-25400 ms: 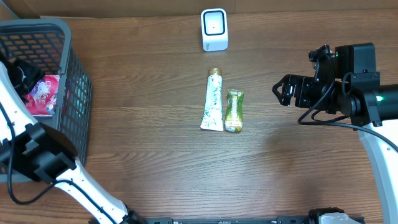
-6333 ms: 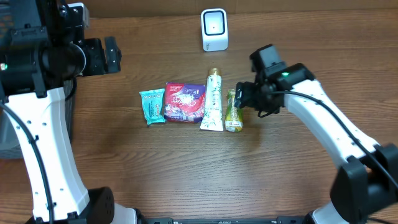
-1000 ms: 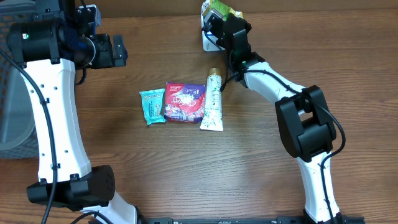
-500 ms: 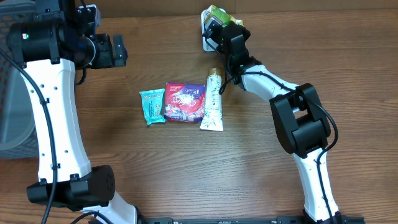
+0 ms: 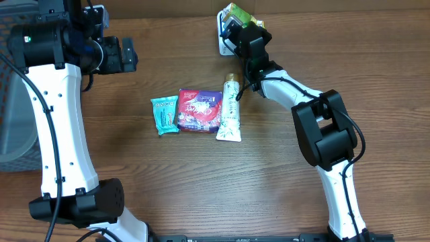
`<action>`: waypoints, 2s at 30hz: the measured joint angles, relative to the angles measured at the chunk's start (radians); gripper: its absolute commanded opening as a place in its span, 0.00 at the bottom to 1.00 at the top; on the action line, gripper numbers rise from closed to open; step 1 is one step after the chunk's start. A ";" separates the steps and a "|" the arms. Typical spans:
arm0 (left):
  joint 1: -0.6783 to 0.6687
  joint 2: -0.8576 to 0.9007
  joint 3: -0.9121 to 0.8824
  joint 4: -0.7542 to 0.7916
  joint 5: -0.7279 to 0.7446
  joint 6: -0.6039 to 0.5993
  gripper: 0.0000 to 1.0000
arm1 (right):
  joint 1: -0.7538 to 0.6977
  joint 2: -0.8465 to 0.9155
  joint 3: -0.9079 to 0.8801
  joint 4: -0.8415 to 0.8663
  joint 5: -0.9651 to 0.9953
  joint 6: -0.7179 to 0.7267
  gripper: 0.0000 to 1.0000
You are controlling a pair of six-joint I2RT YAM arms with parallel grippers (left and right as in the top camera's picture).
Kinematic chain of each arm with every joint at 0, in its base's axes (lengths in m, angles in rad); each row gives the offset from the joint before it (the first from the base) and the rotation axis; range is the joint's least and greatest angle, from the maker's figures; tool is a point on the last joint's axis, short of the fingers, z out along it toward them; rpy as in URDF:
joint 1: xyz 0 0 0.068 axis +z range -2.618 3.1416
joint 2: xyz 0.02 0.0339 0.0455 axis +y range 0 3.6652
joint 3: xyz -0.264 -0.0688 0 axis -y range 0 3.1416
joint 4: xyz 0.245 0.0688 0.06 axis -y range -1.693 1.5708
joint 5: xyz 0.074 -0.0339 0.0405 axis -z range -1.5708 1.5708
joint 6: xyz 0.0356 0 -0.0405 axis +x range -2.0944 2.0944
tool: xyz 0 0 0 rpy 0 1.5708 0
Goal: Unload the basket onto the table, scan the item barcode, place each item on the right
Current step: 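Carry the snack pack to the right side and drop it, then move the right gripper to the white-gold tube and grasp it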
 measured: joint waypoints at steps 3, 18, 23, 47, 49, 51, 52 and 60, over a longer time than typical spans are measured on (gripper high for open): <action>0.000 0.000 0.000 0.001 0.000 0.000 1.00 | 0.000 -0.034 0.000 -0.106 -0.013 0.093 0.04; 0.000 0.000 0.000 0.000 0.000 0.000 1.00 | -0.045 -0.551 0.011 -0.817 -0.835 0.773 0.04; 0.000 0.000 0.000 0.000 0.000 0.000 1.00 | -0.123 -0.579 0.017 -1.151 -0.992 0.882 0.04; 0.000 0.000 0.000 0.000 0.000 0.000 1.00 | -0.433 -0.575 -0.479 -1.168 -0.485 1.055 0.04; 0.000 0.000 0.000 0.000 0.000 0.000 1.00 | -0.474 -0.575 -0.479 -1.178 -0.476 1.126 0.04; 0.000 0.000 0.000 0.000 0.000 0.000 1.00 | -0.521 -0.575 -0.479 -1.205 -0.469 1.205 0.04; 0.000 0.000 0.000 0.000 0.000 0.000 1.00 | -0.548 -0.575 -0.480 -1.216 -0.464 1.250 0.04; 0.000 0.000 0.000 0.000 0.000 0.000 0.99 | -0.667 -0.575 -0.480 -1.204 -0.444 1.477 0.24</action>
